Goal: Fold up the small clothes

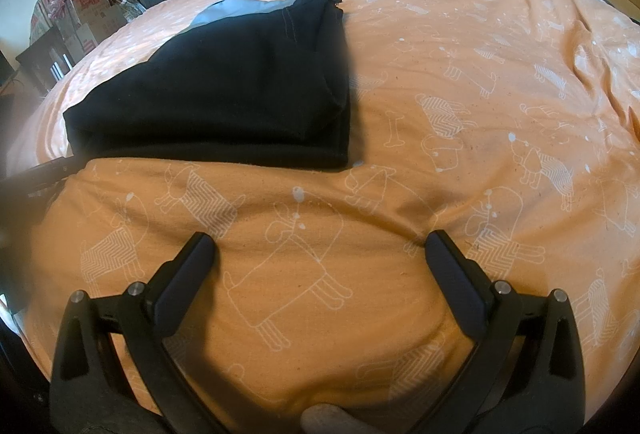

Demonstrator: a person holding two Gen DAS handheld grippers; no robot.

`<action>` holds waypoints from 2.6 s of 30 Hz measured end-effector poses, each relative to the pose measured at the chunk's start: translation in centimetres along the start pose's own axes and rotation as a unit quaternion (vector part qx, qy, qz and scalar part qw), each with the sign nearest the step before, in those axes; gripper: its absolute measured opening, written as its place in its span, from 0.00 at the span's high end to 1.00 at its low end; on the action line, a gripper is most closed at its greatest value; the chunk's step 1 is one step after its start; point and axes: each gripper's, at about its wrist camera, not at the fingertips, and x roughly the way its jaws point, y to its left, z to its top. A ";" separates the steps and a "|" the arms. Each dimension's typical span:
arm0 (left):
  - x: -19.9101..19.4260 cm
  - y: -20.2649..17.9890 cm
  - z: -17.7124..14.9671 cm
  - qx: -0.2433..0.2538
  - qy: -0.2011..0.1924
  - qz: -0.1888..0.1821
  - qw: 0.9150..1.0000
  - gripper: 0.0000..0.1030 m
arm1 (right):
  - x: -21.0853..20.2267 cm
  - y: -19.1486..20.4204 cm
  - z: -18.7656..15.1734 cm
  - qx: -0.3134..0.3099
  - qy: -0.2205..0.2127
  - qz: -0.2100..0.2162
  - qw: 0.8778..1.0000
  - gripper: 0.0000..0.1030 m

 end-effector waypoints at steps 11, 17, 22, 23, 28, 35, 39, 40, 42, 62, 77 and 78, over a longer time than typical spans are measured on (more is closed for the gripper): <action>0.0 0.0 0.0 -0.001 0.000 -0.001 1.000 0.00 | 0.0 0.0 0.0 0.000 0.000 0.001 1.000 0.00; -0.1 0.0 -0.1 -0.001 0.000 0.000 1.000 0.00 | 0.0 -0.2 0.0 0.000 -0.001 0.002 1.000 0.00; -0.1 0.0 -0.1 0.000 0.000 0.000 1.000 0.00 | 0.0 -0.3 0.1 0.000 -0.001 0.002 1.000 0.00; -0.1 0.0 -0.1 0.000 0.000 0.000 1.000 0.00 | 0.0 -0.2 0.1 0.000 -0.001 0.002 1.000 0.00; -0.1 0.1 -0.1 -0.001 0.000 0.000 1.000 0.00 | 0.0 -0.3 0.1 0.000 -0.001 0.002 1.000 0.00; 0.0 0.1 0.0 -0.001 0.000 -0.001 1.000 0.00 | 0.0 -0.2 0.1 0.000 -0.001 0.002 1.000 0.00; 0.0 0.1 -0.1 -0.001 0.000 -0.001 1.000 0.00 | 0.0 -0.2 0.0 0.000 -0.001 0.003 1.000 0.00; 0.0 0.1 -0.1 -0.001 0.000 -0.001 1.000 0.00 | 0.0 -0.2 0.1 0.000 -0.001 0.003 1.000 0.00; 0.0 0.1 -0.1 -0.001 0.000 -0.001 1.000 0.00 | 0.0 -0.2 0.0 0.000 -0.002 0.003 1.000 0.00; 0.0 0.0 -0.1 -0.001 -0.001 -0.001 1.000 0.00 | -0.1 -0.3 0.1 0.002 -0.003 0.007 1.000 0.00; 0.0 0.0 -0.1 -0.002 0.000 -0.002 1.000 0.00 | -0.1 -0.2 0.1 0.003 -0.005 0.010 1.000 0.00; 0.0 0.0 -0.1 -0.002 0.000 -0.002 1.000 0.00 | -0.1 -0.3 0.1 0.003 -0.005 0.011 1.000 0.00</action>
